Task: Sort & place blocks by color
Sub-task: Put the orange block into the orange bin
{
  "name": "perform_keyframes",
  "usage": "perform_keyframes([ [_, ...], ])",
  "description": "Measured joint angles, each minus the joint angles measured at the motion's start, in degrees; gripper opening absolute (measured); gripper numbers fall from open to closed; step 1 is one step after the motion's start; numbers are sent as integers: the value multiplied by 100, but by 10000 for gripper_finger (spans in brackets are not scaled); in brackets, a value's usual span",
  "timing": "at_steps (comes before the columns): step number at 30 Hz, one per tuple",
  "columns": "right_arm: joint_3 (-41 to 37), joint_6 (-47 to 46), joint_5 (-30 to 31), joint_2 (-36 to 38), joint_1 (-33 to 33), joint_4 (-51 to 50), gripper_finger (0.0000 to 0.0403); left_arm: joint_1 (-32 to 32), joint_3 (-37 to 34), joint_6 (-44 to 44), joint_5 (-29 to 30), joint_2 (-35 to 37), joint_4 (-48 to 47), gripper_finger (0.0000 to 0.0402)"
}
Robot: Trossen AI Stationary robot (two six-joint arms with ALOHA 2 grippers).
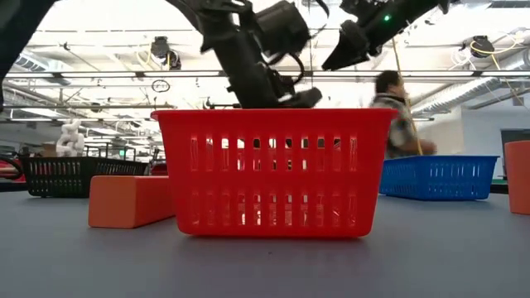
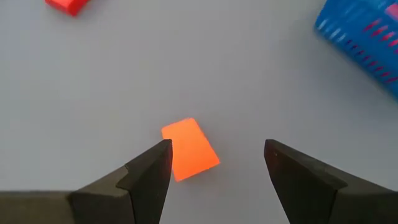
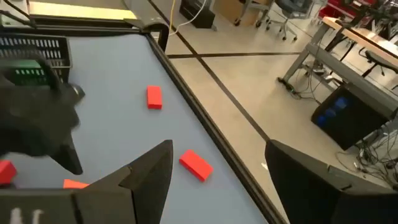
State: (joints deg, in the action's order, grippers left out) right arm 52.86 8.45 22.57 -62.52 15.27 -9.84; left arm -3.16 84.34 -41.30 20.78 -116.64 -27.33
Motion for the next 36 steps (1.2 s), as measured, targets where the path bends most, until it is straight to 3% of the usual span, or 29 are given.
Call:
perform_keyframes([
  [10,-356,92,-9,514,22,238,248,-350,124,-365,-536,-256,-305,255],
  [26,-559,-77,-11,966,26,284,248,-203,115,-428,-527,-598,-69,255],
  [36,-557,2,-15,914,26,272,248,-238,115,-254,-118,-615,-76,245],
])
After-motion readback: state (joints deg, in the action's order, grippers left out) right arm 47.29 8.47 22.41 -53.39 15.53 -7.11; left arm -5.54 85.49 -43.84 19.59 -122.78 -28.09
